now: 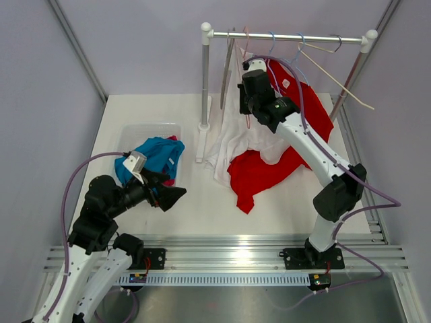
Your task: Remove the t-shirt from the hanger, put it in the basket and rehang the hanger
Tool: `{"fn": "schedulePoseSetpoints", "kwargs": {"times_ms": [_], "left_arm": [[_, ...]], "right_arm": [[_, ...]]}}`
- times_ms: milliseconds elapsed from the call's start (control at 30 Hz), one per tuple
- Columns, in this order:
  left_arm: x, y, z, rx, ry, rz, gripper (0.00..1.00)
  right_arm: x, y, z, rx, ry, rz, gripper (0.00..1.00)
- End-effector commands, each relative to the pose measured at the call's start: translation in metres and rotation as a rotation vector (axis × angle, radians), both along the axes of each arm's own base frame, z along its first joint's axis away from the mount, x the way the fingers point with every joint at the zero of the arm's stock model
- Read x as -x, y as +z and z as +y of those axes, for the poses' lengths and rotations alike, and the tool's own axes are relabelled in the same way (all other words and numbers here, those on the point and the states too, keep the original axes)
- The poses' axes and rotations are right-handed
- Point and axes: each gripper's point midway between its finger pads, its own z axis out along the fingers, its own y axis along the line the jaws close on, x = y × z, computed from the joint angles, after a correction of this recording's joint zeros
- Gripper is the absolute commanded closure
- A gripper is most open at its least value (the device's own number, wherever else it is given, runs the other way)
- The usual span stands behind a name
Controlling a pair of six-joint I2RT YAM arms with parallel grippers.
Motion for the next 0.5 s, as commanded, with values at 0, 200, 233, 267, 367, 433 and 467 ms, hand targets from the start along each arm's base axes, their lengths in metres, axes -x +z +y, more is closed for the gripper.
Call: {"fn": "schedulePoseSetpoints", "kwargs": {"times_ms": [0, 200, 233, 267, 367, 433, 467], "left_arm": [[0.001, 0.009, -0.005, 0.014, -0.034, -0.036, 0.01], [-0.002, 0.012, -0.003, 0.014, -0.014, -0.042, 0.01], [-0.002, 0.013, -0.004, 0.017, -0.015, -0.036, 0.01], [-0.002, 0.014, -0.005, 0.021, -0.023, -0.026, 0.01], [-0.002, 0.024, -0.006, 0.035, -0.026, -0.032, 0.01], [-0.001, 0.03, -0.005, 0.039, -0.021, -0.048, 0.01], [-0.001, 0.032, -0.004, 0.04, -0.016, -0.052, 0.01]], "right_arm": [[-0.009, 0.028, 0.012, -0.102, 0.015, -0.071, 1.0], [0.021, 0.04, 0.008, -0.177, 0.068, -0.092, 0.58], [0.034, 0.058, 0.005, -0.209, 0.096, -0.116, 0.49], [0.043, 0.058, 0.004, -0.213, 0.112, -0.109, 0.36], [0.075, 0.074, -0.005, -0.245, 0.167, -0.122, 0.24], [0.098, 0.09, -0.014, -0.262, 0.203, -0.155, 0.22], [0.105, 0.081, -0.018, -0.254, 0.21, -0.143, 0.22]]}}
